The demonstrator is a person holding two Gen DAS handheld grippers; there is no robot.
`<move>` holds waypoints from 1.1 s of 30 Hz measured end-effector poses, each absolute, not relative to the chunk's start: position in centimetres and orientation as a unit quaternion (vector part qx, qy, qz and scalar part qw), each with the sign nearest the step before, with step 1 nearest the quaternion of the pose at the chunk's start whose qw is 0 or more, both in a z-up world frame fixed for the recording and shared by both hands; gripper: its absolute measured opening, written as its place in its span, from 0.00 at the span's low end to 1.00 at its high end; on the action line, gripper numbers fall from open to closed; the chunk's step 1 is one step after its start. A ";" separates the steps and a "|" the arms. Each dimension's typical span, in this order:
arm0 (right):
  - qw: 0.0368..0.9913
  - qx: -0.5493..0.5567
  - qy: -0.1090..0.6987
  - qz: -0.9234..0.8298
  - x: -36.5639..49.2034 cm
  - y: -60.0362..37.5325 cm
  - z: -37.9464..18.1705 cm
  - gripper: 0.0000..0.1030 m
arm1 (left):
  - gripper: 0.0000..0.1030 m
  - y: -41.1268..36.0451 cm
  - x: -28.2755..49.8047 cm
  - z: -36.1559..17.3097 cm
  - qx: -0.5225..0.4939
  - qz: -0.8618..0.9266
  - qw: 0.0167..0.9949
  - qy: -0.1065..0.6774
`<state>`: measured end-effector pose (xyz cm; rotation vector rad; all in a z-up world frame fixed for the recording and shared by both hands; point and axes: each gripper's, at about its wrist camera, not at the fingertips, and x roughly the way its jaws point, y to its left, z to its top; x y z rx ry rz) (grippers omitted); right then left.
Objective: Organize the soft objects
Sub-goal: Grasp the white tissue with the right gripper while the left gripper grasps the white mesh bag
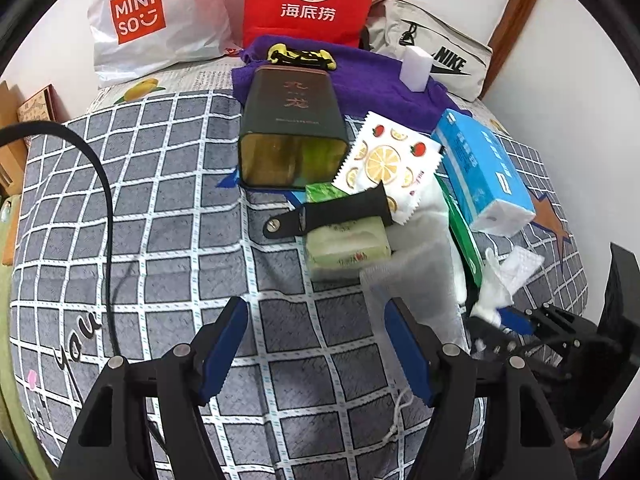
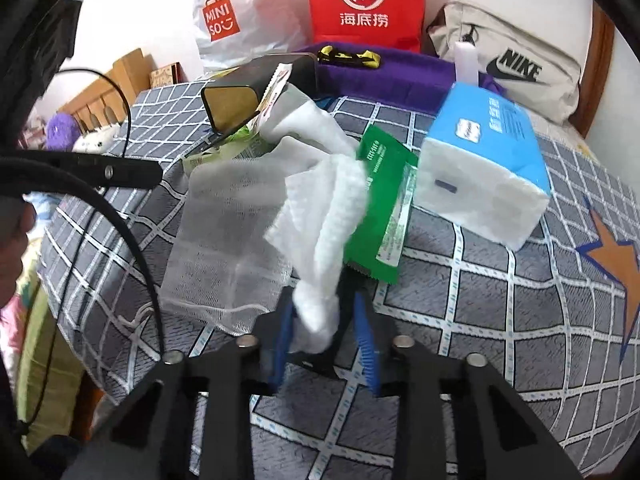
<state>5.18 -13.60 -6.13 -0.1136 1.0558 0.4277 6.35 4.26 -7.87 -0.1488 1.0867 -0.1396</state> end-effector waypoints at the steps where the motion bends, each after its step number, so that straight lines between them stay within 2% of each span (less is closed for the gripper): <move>1: 0.839 -0.048 0.501 0.205 5.3 -13.9 -6.0 0.18 | 0.69 4.2 6.3 -8.0 -0.074 -0.071 0.850 0.516; 7: 0.844 -0.032 0.498 0.199 4.9 -15.0 -5.4 0.18 | 0.75 2.2 6.0 -8.8 -0.067 -0.104 0.843 0.524; 23: 0.857 -0.004 0.487 0.166 4.0 -19.1 -4.1 0.18 | 0.77 -3.4 7.6 -11.1 -0.023 -0.121 0.838 0.532; 25: 0.858 -0.005 0.487 0.162 4.0 -19.4 -4.1 0.18 | 0.83 -4.2 7.6 -11.3 -0.019 -0.126 0.838 0.531; 30: 0.862 0.001 0.485 0.147 4.1 -20.8 -3.9 0.18 | 0.89 -5.6 7.5 -11.7 0.016 -0.110 0.843 0.526; 33: 0.863 0.004 0.486 0.139 4.2 -21.5 -4.0 0.18 | 0.89 -6.1 7.5 -11.7 0.018 -0.104 0.849 0.518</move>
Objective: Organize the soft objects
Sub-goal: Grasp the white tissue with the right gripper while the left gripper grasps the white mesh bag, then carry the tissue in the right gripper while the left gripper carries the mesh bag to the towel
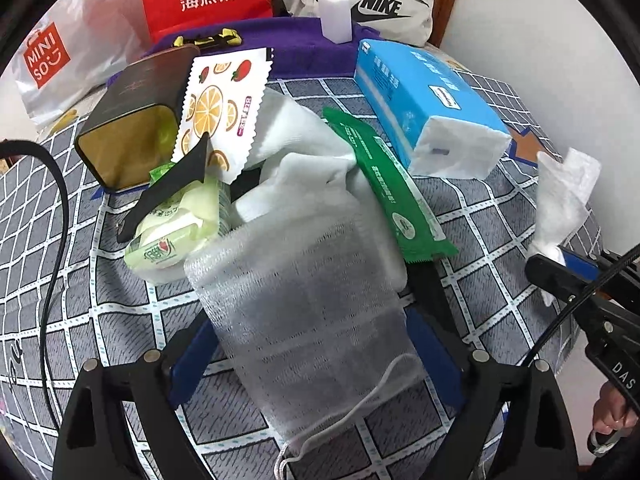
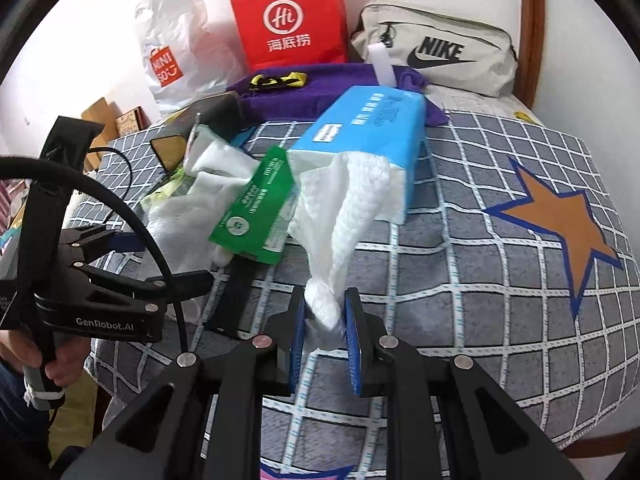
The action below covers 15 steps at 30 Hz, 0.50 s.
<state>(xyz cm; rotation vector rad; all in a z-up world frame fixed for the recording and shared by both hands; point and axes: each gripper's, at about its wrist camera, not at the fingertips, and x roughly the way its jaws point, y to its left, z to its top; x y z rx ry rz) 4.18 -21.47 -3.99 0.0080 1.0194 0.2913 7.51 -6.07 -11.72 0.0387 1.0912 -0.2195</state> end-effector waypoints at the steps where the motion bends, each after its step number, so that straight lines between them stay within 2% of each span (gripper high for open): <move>1: 0.863 0.005 0.487 0.137 4.2 -21.6 -4.1 0.19 | 0.88 -6.1 7.5 -11.8 0.022 -0.103 0.851 0.514; 3: 0.862 0.007 0.489 0.134 4.2 -21.9 -4.2 0.19 | 0.87 -6.6 7.4 -11.9 0.033 -0.099 0.853 0.511; 5: 0.861 0.011 0.491 0.131 4.2 -22.1 -4.4 0.19 | 0.80 -7.4 7.2 -12.1 0.059 -0.087 0.856 0.507; 6: 0.861 0.013 0.492 0.131 4.2 -22.2 -4.5 0.19 | 0.75 -7.2 7.2 -12.0 0.063 -0.088 0.857 0.504; 10: 0.860 0.014 0.492 0.132 4.2 -22.1 -4.6 0.19 | 0.44 -6.6 6.7 -11.4 0.055 -0.094 0.858 0.502; 12: 0.861 0.014 0.491 0.132 4.1 -22.0 -4.5 0.19 | 0.35 -5.6 6.6 -11.1 0.046 -0.101 0.856 0.506; 15: 0.862 0.015 0.490 0.132 4.3 -21.9 -4.3 0.19 | 0.27 -4.2 6.4 -10.7 0.029 -0.113 0.852 0.511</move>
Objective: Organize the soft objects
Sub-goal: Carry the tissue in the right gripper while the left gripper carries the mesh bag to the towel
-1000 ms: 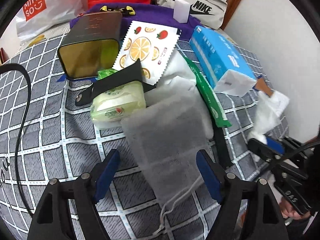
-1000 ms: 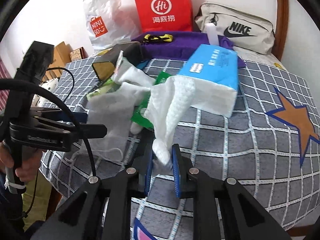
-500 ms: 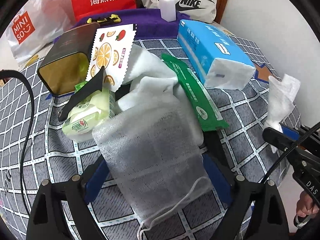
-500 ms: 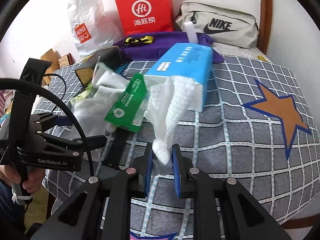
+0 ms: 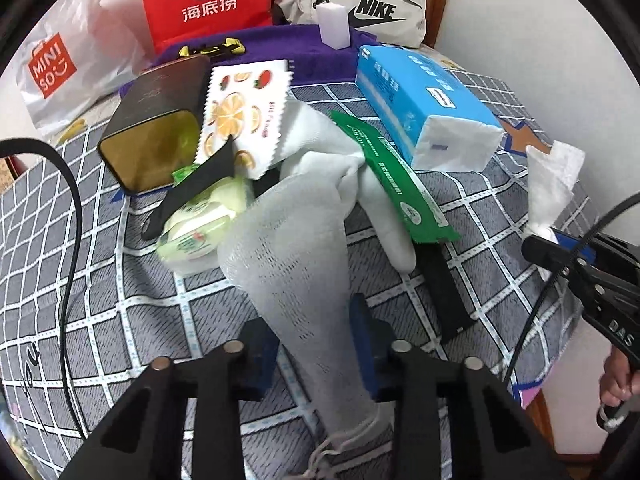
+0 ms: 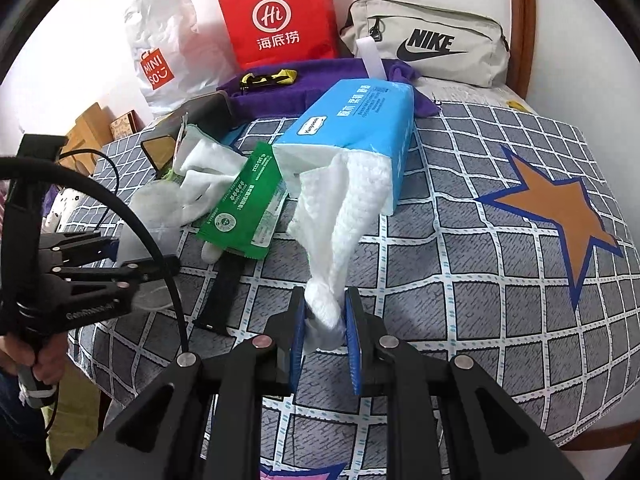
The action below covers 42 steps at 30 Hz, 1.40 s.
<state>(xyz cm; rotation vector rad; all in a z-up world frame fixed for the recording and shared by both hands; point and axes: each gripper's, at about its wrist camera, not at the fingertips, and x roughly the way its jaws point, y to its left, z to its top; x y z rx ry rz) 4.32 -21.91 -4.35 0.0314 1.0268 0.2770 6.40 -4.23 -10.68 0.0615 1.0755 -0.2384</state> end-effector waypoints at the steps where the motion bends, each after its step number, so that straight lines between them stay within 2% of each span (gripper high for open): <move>1: 0.862 0.016 0.489 0.133 4.3 -21.9 -4.3 0.19 | 0.26 -3.8 6.3 -10.6 0.024 -0.113 0.852 0.511; 27: 0.854 -0.007 0.489 0.176 5.5 -18.2 -0.5 0.19 | 0.24 1.3 6.5 -5.1 -0.059 -0.107 0.872 0.475; 30: 0.855 -0.003 0.485 0.186 5.9 -17.7 -0.3 0.18 | 0.16 1.7 6.9 -4.7 -0.064 -0.109 0.872 0.473; 33: 0.852 -0.007 0.489 0.187 6.5 -17.3 -0.2 0.18 | 0.13 2.2 7.2 -4.3 -0.068 -0.109 0.874 0.468; 42: 0.858 -0.014 0.475 0.193 8.2 -16.8 1.5 0.18 | 0.12 3.5 8.3 -2.3 -0.080 -0.105 0.881 0.455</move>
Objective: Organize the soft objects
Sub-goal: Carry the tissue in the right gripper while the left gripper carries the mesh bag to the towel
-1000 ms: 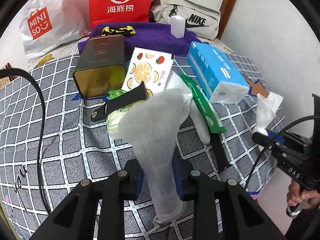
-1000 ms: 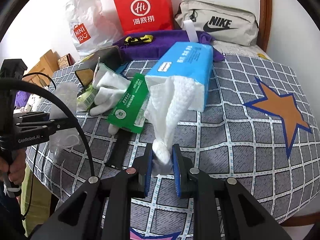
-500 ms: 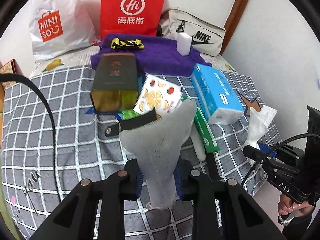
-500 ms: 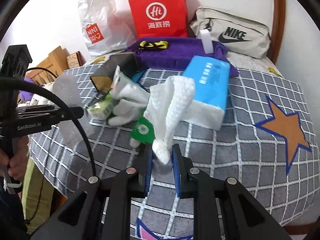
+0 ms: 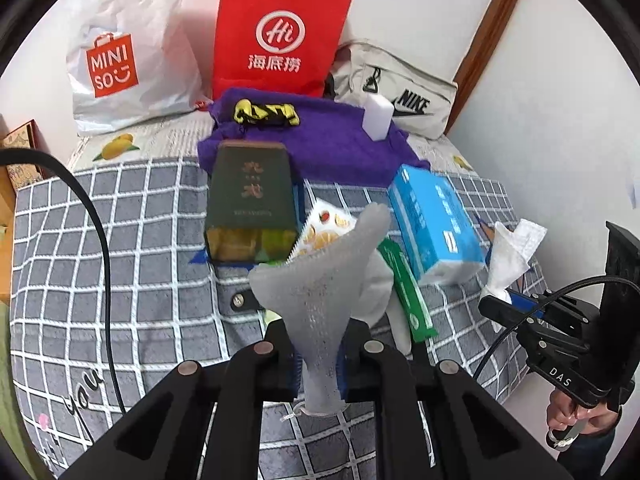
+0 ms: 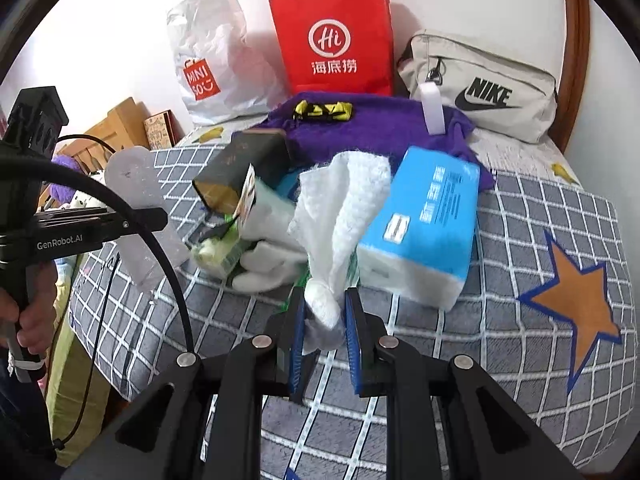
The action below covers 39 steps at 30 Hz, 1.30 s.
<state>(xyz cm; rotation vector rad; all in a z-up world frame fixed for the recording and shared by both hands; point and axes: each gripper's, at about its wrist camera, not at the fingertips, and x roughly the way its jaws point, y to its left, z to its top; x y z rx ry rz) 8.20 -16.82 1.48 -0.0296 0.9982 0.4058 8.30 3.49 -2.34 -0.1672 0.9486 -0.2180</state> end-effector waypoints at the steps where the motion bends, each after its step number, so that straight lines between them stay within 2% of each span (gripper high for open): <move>1: 0.859 -0.014 0.473 0.194 8.5 -16.8 1.7 0.18 | 0.12 3.7 8.5 -2.0 -0.080 -0.103 0.882 0.453; 12: 0.863 -0.007 0.466 0.195 12.9 -16.6 3.0 0.19 | 0.12 5.9 12.5 -0.2 -0.090 -0.081 0.887 0.447; 27: 0.861 0.010 0.476 0.179 20.1 -17.3 2.2 0.19 | 0.12 7.7 19.4 -0.3 -0.097 -0.082 0.887 0.444; 39: 0.862 -0.033 0.480 0.162 28.3 -17.3 1.7 0.19 | 0.12 9.1 26.3 -0.7 -0.114 -0.084 0.884 0.446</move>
